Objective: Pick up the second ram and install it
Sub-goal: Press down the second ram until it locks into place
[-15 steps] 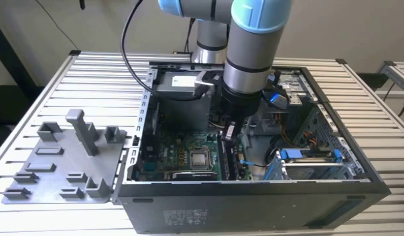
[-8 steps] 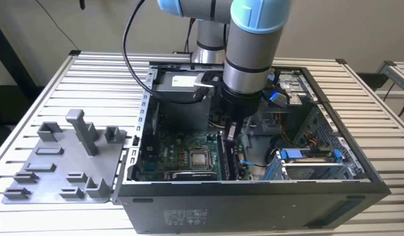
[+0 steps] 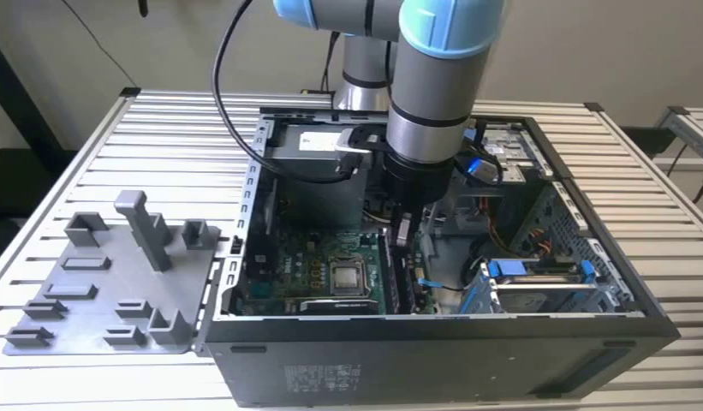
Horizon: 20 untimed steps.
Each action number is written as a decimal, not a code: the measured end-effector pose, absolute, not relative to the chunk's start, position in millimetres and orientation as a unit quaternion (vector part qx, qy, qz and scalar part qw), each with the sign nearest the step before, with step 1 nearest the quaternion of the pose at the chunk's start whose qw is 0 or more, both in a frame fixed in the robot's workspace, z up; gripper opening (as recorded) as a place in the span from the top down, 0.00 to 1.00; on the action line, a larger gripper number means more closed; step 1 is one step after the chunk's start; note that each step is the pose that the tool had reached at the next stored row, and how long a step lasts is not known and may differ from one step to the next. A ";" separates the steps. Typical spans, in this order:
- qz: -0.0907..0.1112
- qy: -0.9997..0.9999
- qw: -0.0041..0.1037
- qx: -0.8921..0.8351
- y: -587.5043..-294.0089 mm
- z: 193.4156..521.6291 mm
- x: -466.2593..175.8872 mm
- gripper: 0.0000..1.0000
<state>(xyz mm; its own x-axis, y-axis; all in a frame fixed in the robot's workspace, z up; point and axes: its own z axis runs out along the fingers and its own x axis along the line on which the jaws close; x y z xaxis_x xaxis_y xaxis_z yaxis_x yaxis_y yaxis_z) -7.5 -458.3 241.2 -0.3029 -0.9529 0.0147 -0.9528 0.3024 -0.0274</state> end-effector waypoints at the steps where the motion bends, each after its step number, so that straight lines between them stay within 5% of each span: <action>1: -0.015 0.807 0.002 -0.591 -458.3 240.9 -7.6 0.89; 20: -0.011 0.774 0.000 -0.633 -458.6 229.9 -9.1 0.89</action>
<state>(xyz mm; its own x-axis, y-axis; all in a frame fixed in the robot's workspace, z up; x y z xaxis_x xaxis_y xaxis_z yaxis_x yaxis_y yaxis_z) -9.1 -458.6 229.9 -0.1980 -0.9801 0.0143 -0.9801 0.1978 -0.0163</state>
